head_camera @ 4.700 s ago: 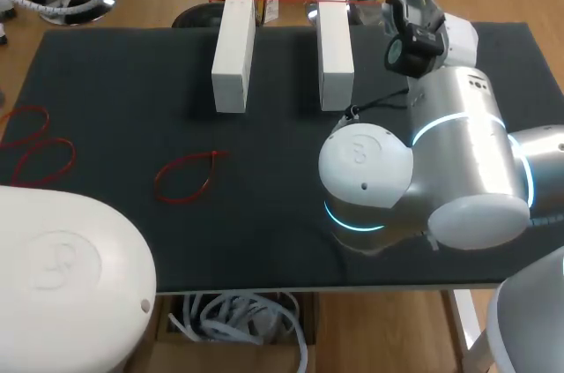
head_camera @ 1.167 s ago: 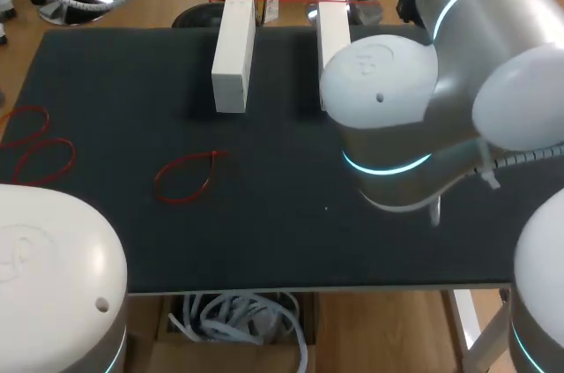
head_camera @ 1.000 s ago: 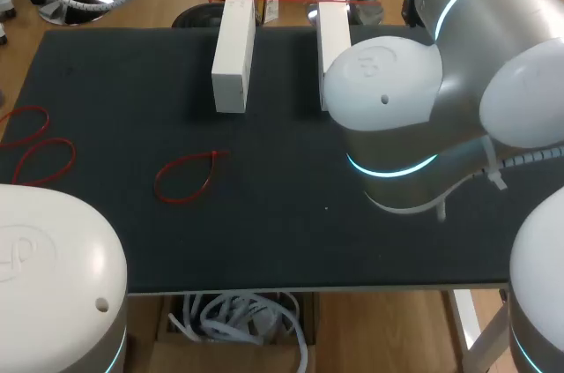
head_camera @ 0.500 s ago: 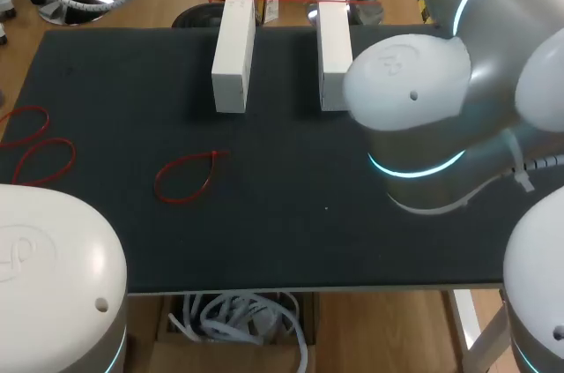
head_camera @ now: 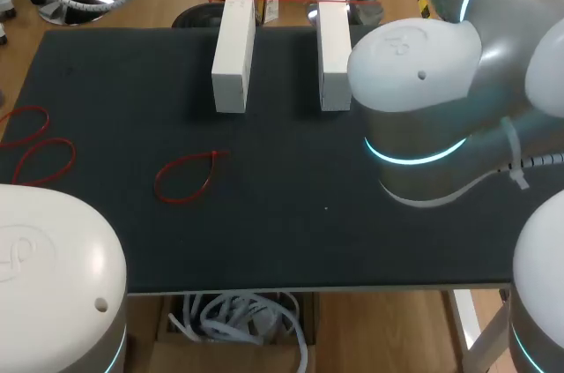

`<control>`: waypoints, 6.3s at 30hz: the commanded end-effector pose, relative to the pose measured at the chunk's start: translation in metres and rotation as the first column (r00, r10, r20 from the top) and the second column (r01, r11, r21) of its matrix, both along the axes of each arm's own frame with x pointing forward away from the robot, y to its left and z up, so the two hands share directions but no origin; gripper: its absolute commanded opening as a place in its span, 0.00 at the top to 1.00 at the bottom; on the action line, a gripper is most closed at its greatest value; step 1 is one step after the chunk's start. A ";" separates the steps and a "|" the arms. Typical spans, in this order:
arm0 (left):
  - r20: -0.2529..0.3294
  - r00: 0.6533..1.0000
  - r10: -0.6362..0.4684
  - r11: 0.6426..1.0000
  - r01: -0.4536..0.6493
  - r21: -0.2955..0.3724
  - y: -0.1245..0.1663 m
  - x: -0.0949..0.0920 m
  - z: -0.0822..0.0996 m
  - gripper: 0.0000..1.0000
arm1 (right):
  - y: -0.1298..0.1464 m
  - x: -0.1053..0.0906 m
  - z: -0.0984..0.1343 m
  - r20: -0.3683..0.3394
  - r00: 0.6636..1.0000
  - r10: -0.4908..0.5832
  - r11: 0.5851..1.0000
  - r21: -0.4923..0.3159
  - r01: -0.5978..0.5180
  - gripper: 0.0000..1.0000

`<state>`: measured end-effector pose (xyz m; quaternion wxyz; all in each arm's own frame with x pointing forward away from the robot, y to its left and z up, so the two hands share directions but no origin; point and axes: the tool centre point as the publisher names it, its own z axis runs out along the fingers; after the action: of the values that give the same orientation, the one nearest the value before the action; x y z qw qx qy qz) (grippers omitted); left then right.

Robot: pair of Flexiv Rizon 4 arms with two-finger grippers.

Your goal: Grab the tape and strap the tape.

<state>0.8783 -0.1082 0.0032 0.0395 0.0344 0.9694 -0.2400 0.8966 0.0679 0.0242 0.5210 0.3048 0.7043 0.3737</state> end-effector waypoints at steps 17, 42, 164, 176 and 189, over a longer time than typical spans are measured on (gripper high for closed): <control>-0.002 1.000 0.002 1.000 -0.002 0.005 0.000 0.000 0.001 1.00 | 0.053 0.001 -0.011 0.221 0.960 -0.174 0.826 -0.498 0.264 1.00; -0.002 1.000 0.002 1.000 -0.002 0.005 0.000 0.000 0.001 1.00 | 0.090 -0.022 0.015 0.328 0.943 -0.053 0.622 -0.728 0.288 1.00; -0.002 1.000 0.002 1.000 -0.002 0.005 0.000 0.000 0.001 1.00 | 0.178 -0.009 -0.002 0.337 0.920 0.202 0.370 -0.896 0.247 1.00; -0.002 1.000 0.002 1.000 -0.002 0.005 0.000 0.000 0.001 1.00 | 0.186 -0.009 -0.006 0.329 0.918 0.221 0.367 -0.900 0.234 1.00; -0.002 1.000 0.002 1.000 -0.002 0.005 0.000 0.000 0.001 1.00 | 0.195 -0.007 -0.003 0.340 0.911 0.231 0.370 -0.897 0.241 1.00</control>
<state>0.8782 -0.1071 0.0028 0.0396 0.0339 0.9694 -0.2399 0.8892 0.2587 0.0197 0.7381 -0.1245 0.6624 -0.0312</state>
